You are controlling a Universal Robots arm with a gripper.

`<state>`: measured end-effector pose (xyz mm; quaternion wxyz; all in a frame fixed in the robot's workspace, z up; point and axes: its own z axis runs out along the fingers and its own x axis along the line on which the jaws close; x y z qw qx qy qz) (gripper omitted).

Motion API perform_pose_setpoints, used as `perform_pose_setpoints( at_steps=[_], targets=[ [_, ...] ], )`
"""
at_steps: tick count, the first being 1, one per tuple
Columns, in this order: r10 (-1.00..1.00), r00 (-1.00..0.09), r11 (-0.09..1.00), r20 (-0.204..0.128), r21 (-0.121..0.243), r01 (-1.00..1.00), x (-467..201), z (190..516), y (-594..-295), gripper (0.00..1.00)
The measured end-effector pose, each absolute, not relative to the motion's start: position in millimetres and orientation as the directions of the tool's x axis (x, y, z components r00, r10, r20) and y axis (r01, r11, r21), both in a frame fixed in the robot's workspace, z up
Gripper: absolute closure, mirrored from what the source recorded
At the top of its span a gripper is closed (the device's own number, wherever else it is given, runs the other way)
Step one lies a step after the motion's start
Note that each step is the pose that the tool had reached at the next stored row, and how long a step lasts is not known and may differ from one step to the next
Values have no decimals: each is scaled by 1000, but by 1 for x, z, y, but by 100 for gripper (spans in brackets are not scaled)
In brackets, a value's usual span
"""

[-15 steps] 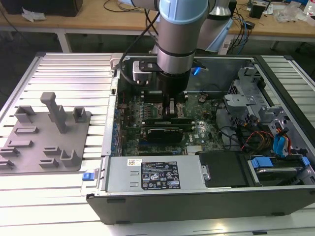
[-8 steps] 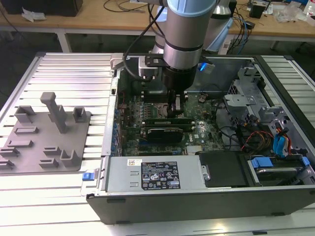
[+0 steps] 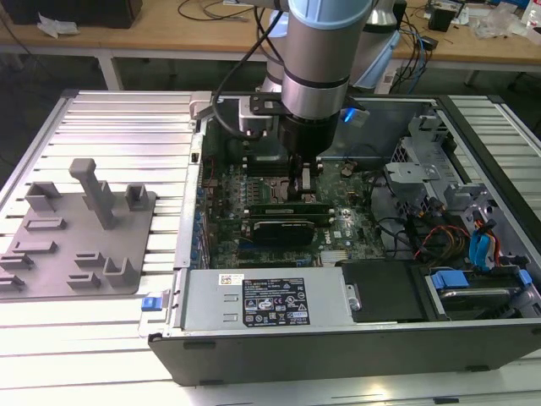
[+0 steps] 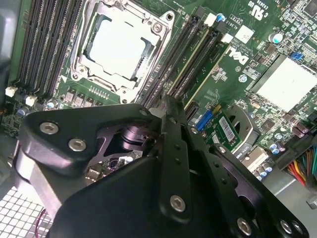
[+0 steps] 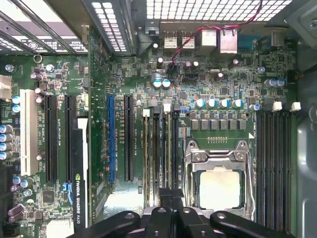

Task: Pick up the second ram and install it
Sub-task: 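Insert the second ram into the second slot, then press down the second ram until it locks into place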

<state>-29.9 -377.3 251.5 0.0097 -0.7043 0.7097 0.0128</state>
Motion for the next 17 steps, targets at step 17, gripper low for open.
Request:
perform_pose_setpoints(
  at_steps=[17],
  targets=[
    [-999, -8, 8, -32, 5, -1000, -18, 251, -377, 92]
  ],
)
